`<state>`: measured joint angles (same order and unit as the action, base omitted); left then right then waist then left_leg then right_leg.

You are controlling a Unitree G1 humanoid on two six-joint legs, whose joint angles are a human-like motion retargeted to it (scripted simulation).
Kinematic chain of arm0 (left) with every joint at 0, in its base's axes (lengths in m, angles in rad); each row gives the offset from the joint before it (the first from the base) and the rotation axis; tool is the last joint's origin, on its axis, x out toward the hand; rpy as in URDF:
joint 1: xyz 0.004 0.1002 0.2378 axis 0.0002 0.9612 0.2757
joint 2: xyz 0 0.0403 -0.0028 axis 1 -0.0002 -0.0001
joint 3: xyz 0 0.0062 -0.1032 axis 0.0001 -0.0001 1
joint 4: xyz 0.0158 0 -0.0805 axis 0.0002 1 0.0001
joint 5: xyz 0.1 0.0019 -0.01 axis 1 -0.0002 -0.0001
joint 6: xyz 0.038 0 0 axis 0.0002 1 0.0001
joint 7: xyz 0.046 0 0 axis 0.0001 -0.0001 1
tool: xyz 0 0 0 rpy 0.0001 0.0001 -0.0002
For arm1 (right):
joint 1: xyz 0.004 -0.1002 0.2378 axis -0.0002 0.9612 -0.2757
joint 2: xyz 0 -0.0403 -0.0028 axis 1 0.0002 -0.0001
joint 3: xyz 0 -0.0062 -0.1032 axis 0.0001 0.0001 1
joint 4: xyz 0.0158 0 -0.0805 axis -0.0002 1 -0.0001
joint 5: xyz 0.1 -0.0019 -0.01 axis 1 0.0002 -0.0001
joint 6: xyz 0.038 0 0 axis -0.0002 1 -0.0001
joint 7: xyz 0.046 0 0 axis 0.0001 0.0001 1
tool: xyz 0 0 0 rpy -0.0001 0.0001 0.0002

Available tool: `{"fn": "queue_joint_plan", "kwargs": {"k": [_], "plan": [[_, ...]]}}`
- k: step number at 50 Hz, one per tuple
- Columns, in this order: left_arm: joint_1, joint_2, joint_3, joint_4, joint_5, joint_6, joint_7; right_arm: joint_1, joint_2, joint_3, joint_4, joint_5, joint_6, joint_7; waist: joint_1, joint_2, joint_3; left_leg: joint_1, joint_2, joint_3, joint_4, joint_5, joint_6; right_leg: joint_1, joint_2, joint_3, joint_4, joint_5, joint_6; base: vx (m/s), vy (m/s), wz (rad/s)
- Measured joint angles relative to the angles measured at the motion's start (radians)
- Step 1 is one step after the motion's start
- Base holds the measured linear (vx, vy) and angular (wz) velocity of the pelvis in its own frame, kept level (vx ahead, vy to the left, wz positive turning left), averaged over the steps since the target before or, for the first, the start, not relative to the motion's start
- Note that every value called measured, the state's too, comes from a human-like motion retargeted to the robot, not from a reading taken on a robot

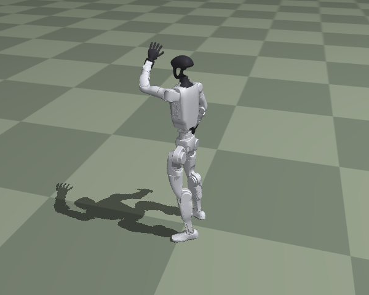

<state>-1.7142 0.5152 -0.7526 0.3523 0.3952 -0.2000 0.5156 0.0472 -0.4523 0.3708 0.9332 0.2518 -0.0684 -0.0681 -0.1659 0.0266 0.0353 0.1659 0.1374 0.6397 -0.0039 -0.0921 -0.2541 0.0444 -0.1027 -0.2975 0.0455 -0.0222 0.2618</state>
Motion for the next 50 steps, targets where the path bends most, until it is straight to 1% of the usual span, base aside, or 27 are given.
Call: {"fn": "queue_joint_plan", "kwargs": {"k": [5,11,15,20,25,28,31,33,36,38,40,45,48,50], "plan": [[0.109,0.110,0.082,-0.020,-0.019,0.000,0.099,0.018,0.012,-0.026,-0.018,-0.011,-0.010,-0.030,0.022,-0.005,0.003,0.005,-0.004,-0.006,-0.001,-0.003,0.000,0.009,-0.005,-0.007,0.000,-0.002,0.000,0.00,0.00,0.00],[0.238,0.233,0.208,-0.011,-0.049,0.006,0.141,0.053,0.035,-0.003,0.009,-0.046,0.003,-0.010,0.072,-0.023,0.000,0.003,-0.012,-0.032,-0.004,-0.005,0.003,0.021,-0.017,-0.031,0.003,-0.008,0.000,0.01,0.03,0.19],[0.327,0.276,0.336,0.004,-0.107,0.015,0.178,0.084,0.048,0.022,0.017,-0.075,0.011,0.019,0.121,-0.041,-0.004,0.000,-0.018,-0.048,-0.005,-0.007,0.007,0.026,-0.026,-0.046,0.005,-0.011,0.000,0.01,0.03,0.16],[0.428,0.313,0.499,0.015,-0.237,0.016,0.227,0.118,0.057,0.034,0.013,-0.104,0.021,0.038,0.189,-0.065,-0.010,-0.003,-0.023,-0.058,-0.006,-0.010,0.013,0.028,-0.032,-0.054,0.006,-0.012,0.000,0.00,0.00,0.00],[0.472,0.371,0.575,0.018,-0.298,0.021,0.253,0.128,0.046,0.035,0.010,-0.140,0.033,0.045,0.230,-0.083,-0.022,-0.007,-0.025,-0.065,-0.008,-0.011,0.014,0.026,-0.033,-0.061,0.005,-0.011,0.000,0.00,0.00,0.00],[0.451,0.422,0.553,0.015,-0.299,0.028,0.262,0.116,0.028,0.032,0.005,-0.155,0.037,0.040,0.235,-0.089,-0.032,-0.011,-0.026,-0.068,-0.010,-0.009,0.012,0.025,-0.034,-0.066,0.005,-0.010,0.000,0.00,0.00,0.00],[0.405,0.499,0.468,0.006,-0.269,0.029,0.247,0.094,0.005,0.029,-0.007,-0.153,0.033,0.026,0.230,-0.089,-0.042,-0.012,-0.026,-0.067,-0.014,-0.006,0.008,0.023,-0.033,-0.067,0.003,-0.008,0.000,0.00,0.00,0.00],[0.364,0.568,0.385,-0.001,-0.213,0.024,0.212,0.075,-0.012,0.029,-0.019,-0.145,0.025,0.017,0.223,-0.087,-0.049,-0.012,-0.025,-0.062,-0.016,-0.005,0.003,0.020,-0.031,-0.063,0.002,-0.006,0.000,0.00,0.00,0.00],[0.290,0.680,0.260,0.006,-0.066,0.020,0.159,0.047,-0.034,0.030,-0.040,-0.130,0.006,0.008,0.215,-0.082,-0.058,-0.009,-0.021,-0.044,-0.017,-0.003,-0.005,0.014,-0.024,-0.049,0.000,-0.001,0.000,-0.02,-0.01,-0.25],[0.246,0.737,0.203,0.028,0.013,0.028,0.160,0.027,-0.042,0.029,-0.054,-0.125,-0.007,-0.001,0.213,-0.080,-0.061,-0.007,-0.020,-0.029,-0.017,-0.002,-0.007,0.007,-0.020,-0.036,-0.001,0.004,0.000,-0.03,-0.02,-0.36],[0.217,0.771,0.179,0.071,0.031,0.049,0.191,0.008,-0.043,0.026,-0.067,-0.121,-0.013,-0.013,0.214,-0.080,-0.060,-0.002,-0.018,-0.013,-0.016,-0.002,-0.007,0.002,-0.015,-0.021,-0.001,0.008,0.000,-0.03,-0.02,-0.42],[0.204,0.784,0.231,0.219,-0.155,0.079,0.257,-0.011,-0.032,0.015,-0.101,-0.123,-0.005,-0.042,0.224,-0.086,-0.047,0.017,-0.012,0.024,-0.016,-0.003,-0.007,-0.002,-0.005,0.014,0.003,0.013,0.000,-0.02,-0.02,-0.38],[0.197,0.767,0.273,0.275,-0.289,0.066,0.264,0.004,-0.023,0.010,-0.115,-0.121,0.003,-0.053,0.227,-0.087,-0.039,0.025,-0.010,0.032,-0.016,-0.003,-0.007,-0.001,-0.001,0.022,0.005,0.013,0.000,0.00,-0.01,-0.08],[0.190,0.742,0.289,0.276,-0.389,0.045,0.270,0.021,-0.014,0.010,-0.112,-0.117,0.013,-0.060,0.230,-0.089,-0.034,0.030,-0.009,0.032,-0.018,-0.003,-0.006,0.003,-0.001,0.022,0.006,0.011,0.000,0.00,0.00,0.00]]}}
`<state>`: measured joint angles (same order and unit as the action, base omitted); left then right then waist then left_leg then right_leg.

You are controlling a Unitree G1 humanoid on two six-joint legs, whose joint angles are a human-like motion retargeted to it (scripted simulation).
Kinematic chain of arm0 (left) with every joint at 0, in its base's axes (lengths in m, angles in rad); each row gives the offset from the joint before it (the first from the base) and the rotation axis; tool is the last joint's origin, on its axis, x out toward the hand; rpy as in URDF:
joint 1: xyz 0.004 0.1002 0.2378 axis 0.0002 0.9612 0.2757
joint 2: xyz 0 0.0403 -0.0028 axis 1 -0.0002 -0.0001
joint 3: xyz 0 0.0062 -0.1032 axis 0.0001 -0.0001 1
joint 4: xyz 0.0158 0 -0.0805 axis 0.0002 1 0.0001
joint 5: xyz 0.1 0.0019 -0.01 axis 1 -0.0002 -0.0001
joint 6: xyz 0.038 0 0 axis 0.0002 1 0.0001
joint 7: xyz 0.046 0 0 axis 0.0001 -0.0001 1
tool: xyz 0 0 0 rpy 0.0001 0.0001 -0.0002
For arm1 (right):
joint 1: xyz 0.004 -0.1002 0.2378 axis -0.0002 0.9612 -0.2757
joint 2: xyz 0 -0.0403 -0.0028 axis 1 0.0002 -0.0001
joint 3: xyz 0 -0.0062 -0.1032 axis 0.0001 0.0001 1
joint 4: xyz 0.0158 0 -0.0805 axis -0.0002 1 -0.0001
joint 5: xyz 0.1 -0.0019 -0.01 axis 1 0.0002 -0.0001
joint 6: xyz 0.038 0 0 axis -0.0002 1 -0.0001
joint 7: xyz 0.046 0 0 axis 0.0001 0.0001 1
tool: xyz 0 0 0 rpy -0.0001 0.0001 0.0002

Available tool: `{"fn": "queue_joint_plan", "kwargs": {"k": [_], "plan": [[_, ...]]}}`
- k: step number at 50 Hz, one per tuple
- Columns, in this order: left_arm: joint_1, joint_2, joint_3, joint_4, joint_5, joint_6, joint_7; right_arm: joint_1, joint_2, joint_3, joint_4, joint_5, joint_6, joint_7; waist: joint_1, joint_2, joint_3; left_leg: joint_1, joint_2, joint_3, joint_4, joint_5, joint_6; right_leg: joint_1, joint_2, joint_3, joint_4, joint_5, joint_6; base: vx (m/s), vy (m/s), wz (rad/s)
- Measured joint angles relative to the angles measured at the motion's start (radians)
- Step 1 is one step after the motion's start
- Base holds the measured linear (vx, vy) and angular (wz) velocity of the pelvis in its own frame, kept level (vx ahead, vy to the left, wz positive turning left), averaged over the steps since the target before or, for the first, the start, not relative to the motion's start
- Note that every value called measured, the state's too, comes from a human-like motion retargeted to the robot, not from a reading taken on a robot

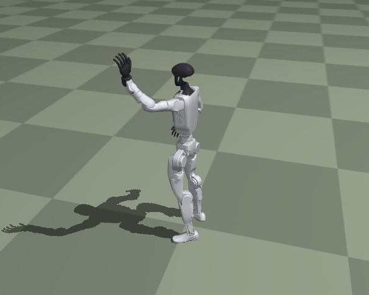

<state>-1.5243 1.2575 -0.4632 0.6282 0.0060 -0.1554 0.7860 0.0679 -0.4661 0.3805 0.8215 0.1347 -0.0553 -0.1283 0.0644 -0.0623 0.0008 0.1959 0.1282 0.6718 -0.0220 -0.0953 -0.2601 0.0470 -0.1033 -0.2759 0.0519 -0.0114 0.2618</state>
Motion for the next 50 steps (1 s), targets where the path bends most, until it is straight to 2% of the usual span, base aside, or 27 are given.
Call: {"fn": "queue_joint_plan", "kwargs": {"k": [5,7,9,11,13,15,17,20,23,26,30,34,39,42,45,50], "plan": [[0.028,-0.065,-0.035,-0.158,-0.208,-0.099,-0.047,0.042,0.040,0.018,0.069,-0.004,0.042,0.014,0.013,-0.017,0.004,0.000,-0.008,-0.017,-0.008,0.002,0.011,0.006,-0.009,-0.014,0.002,-0.005,0.000,0.00,0.01,0.07],[0.062,-0.046,-0.090,-0.256,-0.164,-0.138,-0.116,0.058,0.053,0.035,0.105,-0.021,0.047,0.041,0.018,-0.024,-0.001,-0.002,-0.009,-0.021,-0.010,0.003,0.011,0.006,-0.011,-0.019,0.001,-0.004,0.000,0.00,0.00,0.00],[0.088,0.009,-0.157,-0.348,0.000,-0.168,-0.195,0.077,0.058,0.049,0.132,-0.049,0.036,0.074,0.020,-0.027,-0.008,-0.006,-0.007,-0.022,-0.009,0.003,0.007,0.004,-0.008,-0.021,-0.001,-0.002,0.000,0.00,0.00,0.00],[0.099,0.079,-0.217,-0.417,0.250,-0.182,-0.239,0.097,0.057,0.054,0.144,-0.079,0.014,0.099,0.021,-0.029,-0.016,-0.012,-0.003,-0.021,-0.006,0.003,0.001,0.000,-0.004,-0.022,-0.003,0.001,0.000,0.00,0.00,0.00],[0.106,0.134,-0.253,-0.453,0.463,-0.176,-0.232,0.114,0.054,0.048,0.143,-0.098,-0.006,0.101,0.021,-0.029,-0.022,-0.018,-0.001,-0.018,-0.004,0.004,0.000,-0.005,-0.001,-0.020,-0.005,0.005,0.000,0.00,0.00,0.00],[0.121,0.158,-0.258,-0.443,0.565,-0.148,-0.189,0.124,0.055,0.035,0.134,-0.101,-0.017,0.081,0.022,-0.032,-0.023,-0.021,0.000,-0.016,-0.002,0.004,-0.001,-0.009,0.001,-0.018,-0.005,0.008,0.000,0.00,0.00,0.00],[0.148,0.146,-0.222,-0.384,0.533,-0.109,-0.142,0.125,0.060,0.020,0.123,-0.089,-0.016,0.053,0.024,-0.034,-0.018,-0.019,0.001,-0.013,-0.001,0.004,0.000,-0.009,0.001,-0.015,-0.004,0.007,0.000,0.00,0.00,0.00],[0.189,0.090,-0.126,-0.281,0.367,-0.057,-0.110,0.118,0.063,-0.004,0.109,-0.066,0.001,0.026,0.027,-0.032,-0.009,-0.014,0.000,-0.012,-0.001,0.002,0.002,-0.007,-0.001,-0.013,-0.001,0.004,0.000,0.00,0.00,0.00],[0.215,0.034,-0.053,-0.244,0.239,-0.038,-0.121,0.107,0.055,-0.022,0.100,-0.051,0.015,0.020,0.027,-0.021,-0.002,-0.016,-0.003,-0.019,-0.001,0.003,0.006,-0.005,-0.005,-0.017,-0.001,0.003,0.000,0.00,0.00,0.00],[0.211,-0.003,-0.068,-0.282,0.223,-0.049,-0.142,0.097,0.041,-0.013,0.098,-0.036,0.018,0.017,0.026,-0.010,0.000,-0.022,-0.006,-0.032,-0.001,0.004,0.009,-0.003,-0.010,-0.028,-0.002,0.003,0.000,-0.01,0.01,0.15],[0.089,-0.060,-0.184,-0.329,0.333,-0.054,-0.182,0.085,0.020,0.045,0.101,-0.026,0.015,0.043,0.023,-0.003,-0.007,-0.040,-0.010,-0.057,0.000,0.007,0.013,-0.004,-0.018,-0.050,-0.006,0.003,0.000,-0.01,0.02,0.31],[-0.131,-0.227,-0.251,-0.204,0.326,-0.007,-0.113,0.055,0.015,0.107,0.112,-0.016,0.015,0.098,0.026,-0.016,-0.014,-0.061,-0.017,-0.085,-0.001,0.012,0.019,-0.008,-0.027,-0.073,-0.010,0.003,0.000,-0.02,0.02,0.33],[-0.330,-0.508,-0.147,-0.044,-0.037,-0.004,0.009,0.004,0.032,0.108,0.130,0.034,0.039,0.095,0.022,-0.037,-0.009,-0.077,-0.029,-0.112,-0.008,0.020,0.027,-0.011,-0.039,-0.095,-0.013,0.003,0.000,-0.01,0.02,0.25],[-0.377,-0.589,-0.147,-0.088,-0.149,-0.044,0.033,-0.017,0.034,0.073,0.126,0.077,0.042,0.046,0.016,-0.039,-0.002,-0.080,-0.033,-0.118,-0.012,0.024,0.027,-0.010,-0.043,-0.101,-0.015,0.004,0.000,0.00,0.00,0.00],[-0.370,-0.569,-0.248,-0.213,-0.070,-0.082,-0.027,-0.031,0.026,0.047,0.106,0.093,0.025,0.014,0.007,-0.036,0.006,-0.078,-0.033,-0.116,-0.012,0.025,0.021,-0.009,-0.042,-0.099,-0.017,0.006,0.000,0.00,0.00,0.00],[-0.312,-0.377,-0.394,-0.449,0.284,-0.062,-0.175,-0.042,-0.012,0.030,0.058,0.012,0.003,0.071,-0.017,-0.029,0.017,-0.069,-0.026,-0.097,-0.005,0.019,0.011,-0.007,-0.036,-0.084,-0.017,0.009,0.000,0.00,-0.01,-0.08]]}}
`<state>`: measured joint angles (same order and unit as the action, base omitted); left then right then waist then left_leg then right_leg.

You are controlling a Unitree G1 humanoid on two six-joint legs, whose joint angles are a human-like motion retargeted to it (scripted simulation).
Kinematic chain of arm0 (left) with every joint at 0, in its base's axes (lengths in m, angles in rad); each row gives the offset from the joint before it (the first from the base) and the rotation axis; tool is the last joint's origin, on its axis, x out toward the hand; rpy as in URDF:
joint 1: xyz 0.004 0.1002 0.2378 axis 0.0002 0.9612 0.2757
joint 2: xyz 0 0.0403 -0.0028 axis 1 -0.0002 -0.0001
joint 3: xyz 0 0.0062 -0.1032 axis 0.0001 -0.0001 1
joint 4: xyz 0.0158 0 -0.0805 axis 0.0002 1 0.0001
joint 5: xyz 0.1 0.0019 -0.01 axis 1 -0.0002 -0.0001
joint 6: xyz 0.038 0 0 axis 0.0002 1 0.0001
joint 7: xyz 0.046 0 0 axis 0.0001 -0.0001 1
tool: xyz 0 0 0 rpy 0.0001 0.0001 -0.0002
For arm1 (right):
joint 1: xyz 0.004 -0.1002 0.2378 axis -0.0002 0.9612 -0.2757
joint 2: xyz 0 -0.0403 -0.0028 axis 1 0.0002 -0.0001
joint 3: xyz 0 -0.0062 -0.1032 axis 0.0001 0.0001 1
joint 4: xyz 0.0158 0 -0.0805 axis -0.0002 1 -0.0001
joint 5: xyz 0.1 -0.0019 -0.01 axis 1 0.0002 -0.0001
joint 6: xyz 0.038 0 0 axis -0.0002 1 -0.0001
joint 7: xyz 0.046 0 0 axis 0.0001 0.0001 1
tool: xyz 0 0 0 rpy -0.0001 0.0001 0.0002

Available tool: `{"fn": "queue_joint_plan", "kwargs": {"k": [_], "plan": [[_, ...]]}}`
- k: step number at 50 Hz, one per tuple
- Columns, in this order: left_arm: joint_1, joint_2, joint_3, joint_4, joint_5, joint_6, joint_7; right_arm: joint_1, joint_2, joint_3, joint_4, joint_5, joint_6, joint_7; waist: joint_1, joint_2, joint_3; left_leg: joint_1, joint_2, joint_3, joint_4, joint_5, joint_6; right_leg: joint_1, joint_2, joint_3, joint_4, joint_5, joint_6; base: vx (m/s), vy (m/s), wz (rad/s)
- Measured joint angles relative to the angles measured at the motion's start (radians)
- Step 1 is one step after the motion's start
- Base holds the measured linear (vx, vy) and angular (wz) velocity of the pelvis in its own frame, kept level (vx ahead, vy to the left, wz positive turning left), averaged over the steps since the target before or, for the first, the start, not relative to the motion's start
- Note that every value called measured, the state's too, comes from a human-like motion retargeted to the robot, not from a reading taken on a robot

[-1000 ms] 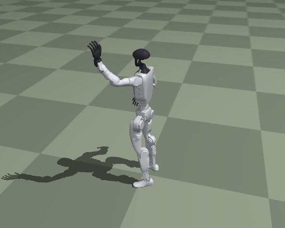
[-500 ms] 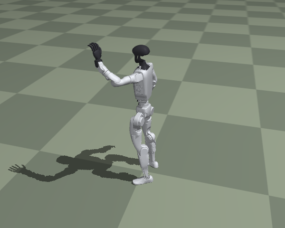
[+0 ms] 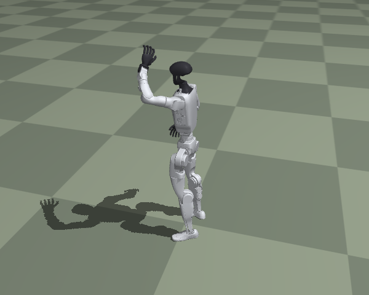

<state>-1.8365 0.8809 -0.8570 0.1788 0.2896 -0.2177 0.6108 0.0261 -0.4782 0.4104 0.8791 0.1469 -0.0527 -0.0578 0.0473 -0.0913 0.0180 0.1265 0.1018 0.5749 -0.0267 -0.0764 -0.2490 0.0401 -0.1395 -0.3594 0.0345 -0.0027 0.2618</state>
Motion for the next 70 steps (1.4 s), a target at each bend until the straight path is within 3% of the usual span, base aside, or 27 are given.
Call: {"fn": "queue_joint_plan", "kwargs": {"k": [4,8,10,16,18,20,25,27,36,40,42,45,49,53,55,58,65,70], "plan": [[0.097,0.182,0.000,-0.095,0.164,0.003,0.003,0.006,-0.045,-0.019,-0.036,-0.076,-0.016,0.046,-0.012,0.007,0.012,0.009,0.009,0.021,0.006,-0.004,-0.008,-0.002,0.010,0.017,0.002,0.002,0.000,0.00,-0.03,-0.25],[0.188,0.310,0.054,-0.015,0.191,0.023,0.084,0.031,-0.084,-0.057,-0.048,-0.087,-0.030,0.030,-0.019,0.016,0.020,0.011,0.016,0.035,0.006,-0.003,-0.012,-0.008,0.020,0.026,0.003,0.006,0.000,0.00,-0.01,-0.05],[0.213,0.333,0.083,0.079,0.105,0.030,0.118,0.045,-0.097,-0.079,-0.037,-0.064,-0.024,0.000,-0.020,0.022,0.022,0.011,0.018,0.036,0.004,-0.002,-0.012,-0.009,0.022,0.026,0.004,0.005,0.000,0.00,0.00,0.00],[0.172,0.234,0.132,0.304,-0.479,-0.013,0.143,0.070,-0.089,-0.111,0.073,0.037,0.046,-0.081,-0.018,0.031,0.022,0.012,0.011,0.019,-0.008,0.002,-0.003,-0.005,0.015,0.010,0.007,-0.004,0.000,0.01,0.01,0.06],[0.150,0.204,0.109,0.281,-0.621,-0.061,0.024,0.074,-0.077,-0.104,0.113,0.051,0.067,-0.056,-0.017,0.027,0.021,0.012,0.008,0.012,-0.010,0.002,-0.003,-0.002,0.011,0.004,0.007,-0.006,0.000,0.01,0.01,0.09],[0.113,0.219,0.063,0.252,-0.482,-0.053,0.135,0.086,-0.070,-0.097,0.131,0.047,0.062,-0.064,-0.016,0.029,0.015,0.008,0.006,0.010,-0.012,0.004,-0.002,-0.004,0.010,0.002,0.005,-0.005,0.000,0.00,0.00,0.00],[0.067,0.335,-0.032,0.077,0.152,0.016,0.145,0.115,-0.038,-0.072,0.106,-0.004,0.007,0.009,-0.018,0.017,0.001,-0.001,0.010,0.020,-0.005,0.001,-0.012,-0.012,0.015,0.011,0.000,0.002,0.000,0.00,0.00,0.00],[0.108,0.371,0.000,0.040,0.232,0.041,0.164,0.115,-0.016,-0.070,0.080,-0.019,-0.007,0.018,-0.015,0.008,0.002,0.000,0.012,0.028,-0.002,-0.002,-0.012,-0.016,0.017,0.019,0.000,0.004,0.000,0.00,-0.01,-0.21],[0.484,0.359,0.361,0.211,-0.140,-0.013,0.101,0.103,0.034,-0.057,0.009,-0.057,0.000,0.005,0.001,0.011,0.016,0.018,0.019,0.047,0.002,-0.010,-0.012,-0.012,0.024,0.036,0.007,0.000,0.000,0.00,-0.01,-0.10],[0.492,0.282,0.471,0.430,-0.455,-0.035,0.119,0.093,0.010,-0.021,0.025,-0.026,0.021,-0.010,-0.013,0.036,0.011,0.016,0.014,0.031,-0.002,-0.009,-0.008,-0.006,0.016,0.022,0.010,-0.006,0.000,0.01,0.03,0.16],[0.432,0.248,0.502,0.563,-0.592,-0.008,0.160,0.087,-0.005,-0.002,0.040,-0.009,0.036,-0.015,-0.021,0.048,0.005,0.013,0.009,0.020,-0.004,-0.008,-0.004,-0.004,0.011,0.013,0.010,-0.009,0.000,0.01,0.05,0.25],[0.333,0.248,0.483,0.756,-0.598,0.118,0.150,0.081,-0.032,0.014,0.061,-0.011,0.058,0.003,-0.032,0.067,-0.005,0.009,0.002,0.006,-0.004,-0.009,0.001,-0.001,0.002,0.002,0.011,-0.011,0.000,0.01,0.04,0.15],[0.287,0.257,0.324,0.749,-0.614,0.032,0.148,0.050,-0.036,0.013,0.078,0.021,0.043,-0.038,-0.033,0.072,-0.001,0.006,0.000,0.005,-0.008,-0.006,-0.003,-0.003,0.001,-0.002,0.008,-0.009,0.000,0.00,0.00,0.00],[0.347,0.380,0.117,0.560,-0.255,-0.031,-0.022,0.036,-0.022,-0.005,0.065,0.010,0.007,-0.044,-0.044,0.064,0.001,0.005,0.002,0.012,-0.003,-0.007,-0.012,-0.003,0.004,0.002,0.005,-0.002,0.000,0.00,0.00,0.00],[0.377,0.426,0.088,0.475,-0.071,-0.060,-0.080,0.037,-0.012,-0.019,0.047,-0.005,-0.013,-0.039,-0.050,0.058,-0.003,-0.002,0.002,0.016,0.001,-0.007,-0.012,-0.009,0.005,0.005,0.003,0.004,0.000,0.00,0.00,0.00],[0.425,0.435,0.141,0.453,0.021,-0.063,-0.055,0.034,-0.001,-0.025,0.018,-0.013,-0.034,-0.043,-0.057,0.048,-0.001,-0.004,0.002,0.020,0.004,-0.008,-0.012,-0.013,0.006,0.009,0.003,0.007,0.000,0.00,0.00,0.00],[0.373,0.308,0.414,0.674,-0.425,0.053,0.144,0.032,-0.007,-0.002,-0.009,0.001,-0.002,-0.083,-0.065,0.052,0.002,0.009,0.005,0.023,-0.003,-0.009,-0.011,-0.007,0.008,0.014,0.005,-0.001,0.000,0.00,0.00,0.00],[0.355,0.334,0.301,0.602,-0.489,0.009,0.135,0.037,0.000,-0.003,0.011,0.005,0.013,-0.099,-0.057,0.057,0.001,0.008,0.007,0.028,-0.011,-0.003,-0.009,-0.013,0.013,0.017,0.003,0.002,0.000,0.00,0.00,0.00]]}}
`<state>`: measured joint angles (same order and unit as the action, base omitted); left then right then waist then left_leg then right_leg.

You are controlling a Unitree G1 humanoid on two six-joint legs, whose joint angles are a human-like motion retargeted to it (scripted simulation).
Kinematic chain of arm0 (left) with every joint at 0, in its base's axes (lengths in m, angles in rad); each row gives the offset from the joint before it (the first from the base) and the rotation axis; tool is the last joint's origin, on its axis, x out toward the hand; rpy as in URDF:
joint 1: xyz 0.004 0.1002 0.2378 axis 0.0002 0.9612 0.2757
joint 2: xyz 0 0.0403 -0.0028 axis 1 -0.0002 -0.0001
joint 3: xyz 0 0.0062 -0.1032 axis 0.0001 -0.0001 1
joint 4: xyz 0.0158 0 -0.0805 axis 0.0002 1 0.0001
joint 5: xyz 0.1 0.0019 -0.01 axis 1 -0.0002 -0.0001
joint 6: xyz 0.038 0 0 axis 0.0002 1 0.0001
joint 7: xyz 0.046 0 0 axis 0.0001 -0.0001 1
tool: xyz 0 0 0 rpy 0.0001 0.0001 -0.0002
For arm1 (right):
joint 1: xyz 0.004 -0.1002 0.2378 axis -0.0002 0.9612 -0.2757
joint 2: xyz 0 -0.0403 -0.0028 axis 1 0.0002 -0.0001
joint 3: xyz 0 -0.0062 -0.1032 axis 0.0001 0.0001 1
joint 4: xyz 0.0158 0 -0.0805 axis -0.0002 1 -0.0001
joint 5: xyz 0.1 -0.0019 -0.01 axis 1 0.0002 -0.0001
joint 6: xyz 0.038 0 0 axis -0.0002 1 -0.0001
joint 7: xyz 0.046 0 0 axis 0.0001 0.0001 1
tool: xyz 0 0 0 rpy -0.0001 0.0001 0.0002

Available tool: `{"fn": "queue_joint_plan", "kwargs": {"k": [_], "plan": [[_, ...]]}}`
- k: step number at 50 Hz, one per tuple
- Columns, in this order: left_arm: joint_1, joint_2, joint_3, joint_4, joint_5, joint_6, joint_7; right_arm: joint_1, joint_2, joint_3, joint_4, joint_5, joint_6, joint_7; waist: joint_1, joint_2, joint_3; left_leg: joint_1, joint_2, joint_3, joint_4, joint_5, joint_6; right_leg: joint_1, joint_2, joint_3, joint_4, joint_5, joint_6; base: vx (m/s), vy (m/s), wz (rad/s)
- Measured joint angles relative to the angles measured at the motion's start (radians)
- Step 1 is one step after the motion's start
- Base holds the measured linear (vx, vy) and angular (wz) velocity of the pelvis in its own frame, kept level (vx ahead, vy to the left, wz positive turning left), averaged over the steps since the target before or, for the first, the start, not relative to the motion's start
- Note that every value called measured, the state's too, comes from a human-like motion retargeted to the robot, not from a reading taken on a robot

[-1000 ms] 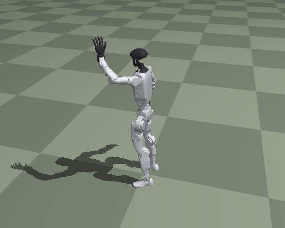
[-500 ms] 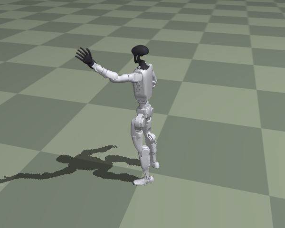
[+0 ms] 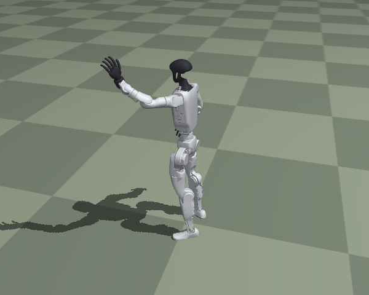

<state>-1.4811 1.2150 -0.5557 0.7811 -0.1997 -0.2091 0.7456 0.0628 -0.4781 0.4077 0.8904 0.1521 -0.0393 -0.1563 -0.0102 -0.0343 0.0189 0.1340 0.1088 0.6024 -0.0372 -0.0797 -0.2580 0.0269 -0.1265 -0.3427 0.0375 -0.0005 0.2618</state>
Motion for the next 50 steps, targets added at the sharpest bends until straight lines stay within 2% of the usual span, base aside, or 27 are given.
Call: {"fn": "queue_joint_plan", "kwargs": {"k": [3,6,10,12,15,17,22,25,30,33,36,40,45,48,50], "plan": [[0.059,0.078,-0.142,-0.184,0.109,-0.068,-0.074,0.007,0.021,0.008,0.012,-0.026,-0.003,0.010,0.008,-0.012,0.000,0.002,0.003,0.008,-0.001,0.001,-0.003,-0.002,0.005,0.005,0.000,0.003,0.000,0.00,0.00,0.00],[0.122,0.152,-0.211,-0.346,0.329,-0.112,-0.144,0.025,0.037,0.011,0.011,-0.074,-0.021,0.027,0.017,-0.026,-0.003,-0.001,0.005,0.018,0.002,0.001,-0.003,-0.009,0.010,0.013,-0.001,0.008,0.000,0.00,0.00,0.00],[0.219,0.187,-0.163,-0.407,0.596,-0.097,-0.081,0.049,0.063,-0.006,-0.001,-0.114,-0.055,0.013,0.032,-0.050,-0.002,-0.001,0.009,0.030,0.009,-0.002,-0.003,-0.014,0.015,0.024,0.000,0.011,0.000,0.00,0.00,0.00],[0.290,0.166,-0.082,-0.378,0.631,-0.056,-0.026,0.059,0.077,-0.022,-0.006,-0.116,-0.062,-0.004,0.041,-0.060,0.002,0.003,0.011,0.034,0.011,-0.005,-0.003,-0.012,0.016,0.028,0.002,0.009,0.000,0.00,0.00,0.00],[0.408,0.113,0.048,-0.354,0.607,-0.026,0.006,0.075,0.087,-0.044,-0.009,-0.109,-0.062,-0.018,0.051,-0.066,0.006,0.009,0.013,0.034,0.012,-0.008,-0.003,-0.007,0.017,0.028,0.004,0.006,0.000,0.00,0.00,0.00],[0.477,0.087,0.094,-0.386,0.604,-0.043,0.000,0.083,0.083,-0.045,-0.005,-0.101,-0.061,-0.018,0.052,-0.063,0.005,0.009,0.014,0.030,0.012,-0.008,-0.003,-0.004,0.018,0.025,0.004,0.004,0.000,0.00,0.00,0.00],[0.506,0.070,0.060,-0.512,0.673,-0.105,-0.069,0.085,0.059,0.006,0.027,-0.083,-0.053,0.039,0.042,-0.056,-0.008,0.004,0.015,0.013,0.013,-0.008,-0.003,0.002,0.015,0.009,0.003,0.000,0.000,0.01,0.00,0.07],[0.418,0.047,0.015,-0.488,0.660,-0.084,-0.076,0.067,0.041,0.048,0.050,-0.071,-0.037,0.093,0.039,-0.053,-0.016,0.004,0.016,0.007,0.014,-0.009,-0.003,0.005,0.013,0.004,0.003,-0.003,0.000,0.00,0.00,0.00],[0.204,-0.025,-0.017,-0.191,0.445,0.010,0.003,0.012,0.006,0.085,0.048,-0.033,-0.023,0.101,0.044,-0.043,-0.021,0.004,0.016,0.012,0.009,-0.005,0.006,-0.001,0.015,0.011,0.002,-0.001,0.000,0.00,0.00,0.00],[0.059,-0.066,-0.016,0.014,0.267,0.054,0.021,-0.020,-0.008,0.074,0.024,-0.006,-0.027,0.046,0.049,-0.034,-0.021,0.005,0.020,0.023,0.005,-0.001,0.008,-0.009,0.023,0.022,0.001,0.003,0.000,-0.02,-0.03,-0.22],[-0.060,-0.092,-0.033,0.111,0.153,0.073,0.044,-0.044,-0.008,0.047,0.000,0.027,-0.039,-0.025,0.055,-0.028,-0.017,0.007,0.024,0.035,0.001,0.003,0.009,-0.015,0.030,0.033,-0.001,0.008,0.000,-0.02,-0.03,-0.22],[-0.109,-0.101,-0.117,0.011,0.128,0.026,0.070,-0.070,0.007,0.021,-0.018,0.055,-0.049,-0.090,0.060,-0.028,-0.006,0.012,0.024,0.044,-0.001,0.005,0.010,-0.016,0.033,0.041,-0.001,0.011,0.000,0.00,0.00,0.00],[-0.066,-0.038,-0.208,-0.220,0.351,-0.029,-0.030,-0.081,0.017,0.031,-0.026,-0.003,-0.057,-0.063,0.046,-0.026,-0.002,0.017,0.022,0.046,0.005,0.001,0.002,-0.008,0.028,0.042,-0.001,0.009,0.000,0.00,0.00,0.00],[-0.034,0.002,-0.187,-0.242,0.431,-0.021,-0.037,-0.080,0.017,0.035,-0.032,-0.043,-0.064,-0.047,0.034,-0.021,0.001,0.020,0.020,0.046,0.008,-0.002,-0.002,-0.005,0.024,0.043,0.000,0.007,0.000,0.00,0.00,0.00],[-0.006,0.014,-0.142,-0.206,0.386,-0.014,-0.014,-0.077,0.018,0.030,-0.035,-0.051,-0.062,-0.053,0.030,-0.015,0.005,0.022,0.017,0.048,0.008,-0.003,-0.002,-0.003,0.021,0.045,0.001,0.006,0.000,0.00,0.00,0.00]]}}
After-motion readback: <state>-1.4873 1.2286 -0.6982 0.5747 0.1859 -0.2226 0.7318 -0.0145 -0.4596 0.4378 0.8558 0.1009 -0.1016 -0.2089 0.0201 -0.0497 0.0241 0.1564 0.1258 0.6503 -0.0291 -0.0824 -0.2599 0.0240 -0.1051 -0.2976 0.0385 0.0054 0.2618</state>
